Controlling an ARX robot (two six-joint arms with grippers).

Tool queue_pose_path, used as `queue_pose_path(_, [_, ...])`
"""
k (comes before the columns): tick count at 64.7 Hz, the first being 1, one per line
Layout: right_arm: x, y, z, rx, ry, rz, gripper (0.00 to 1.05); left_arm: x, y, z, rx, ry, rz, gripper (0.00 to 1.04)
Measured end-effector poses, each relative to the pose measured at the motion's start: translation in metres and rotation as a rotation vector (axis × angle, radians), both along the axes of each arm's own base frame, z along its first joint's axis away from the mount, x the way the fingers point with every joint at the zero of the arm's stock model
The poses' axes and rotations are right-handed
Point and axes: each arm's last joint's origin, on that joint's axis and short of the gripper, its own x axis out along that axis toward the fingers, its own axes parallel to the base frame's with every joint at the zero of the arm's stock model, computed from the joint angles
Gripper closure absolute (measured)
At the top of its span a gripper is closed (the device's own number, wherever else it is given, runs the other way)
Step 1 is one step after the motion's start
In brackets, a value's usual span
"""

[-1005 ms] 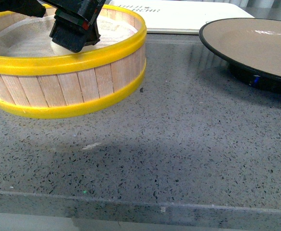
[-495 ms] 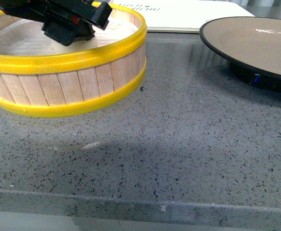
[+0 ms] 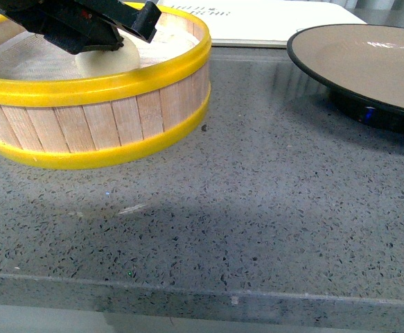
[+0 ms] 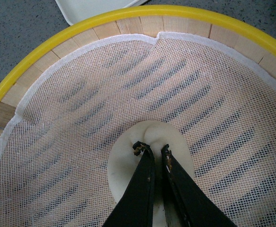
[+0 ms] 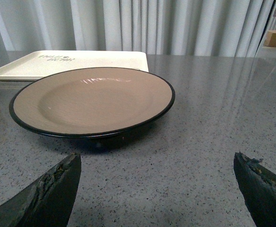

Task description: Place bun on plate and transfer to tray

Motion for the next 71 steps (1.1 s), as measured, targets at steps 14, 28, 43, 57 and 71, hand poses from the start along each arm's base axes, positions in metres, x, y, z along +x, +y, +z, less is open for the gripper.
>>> queue_pose_path(14, [0.0, 0.0, 0.0, 0.0, 0.0, 0.0, 0.09, 0.0, 0.004, 0.007, -0.005, -0.003, 0.003, 1.01])
queue_pose_path(28, [0.0, 0.0, 0.0, 0.0, 0.0, 0.0, 0.09, 0.004, 0.012, 0.055, -0.028, -0.106, 0.012, 1.01])
queue_pose_path(43, [0.0, 0.0, 0.0, 0.0, 0.0, 0.0, 0.09, 0.011, -0.005, 0.106, -0.067, -0.22, -0.029, 1.01])
queue_pose_path(57, [0.0, 0.0, 0.0, 0.0, 0.0, 0.0, 0.09, 0.018, -0.06, 0.124, -0.09, -0.26, -0.162, 1.01])
queue_pose_path(71, [0.0, 0.0, 0.0, 0.0, 0.0, 0.0, 0.09, 0.014, -0.139, 0.108, -0.097, -0.245, -0.33, 1.01])
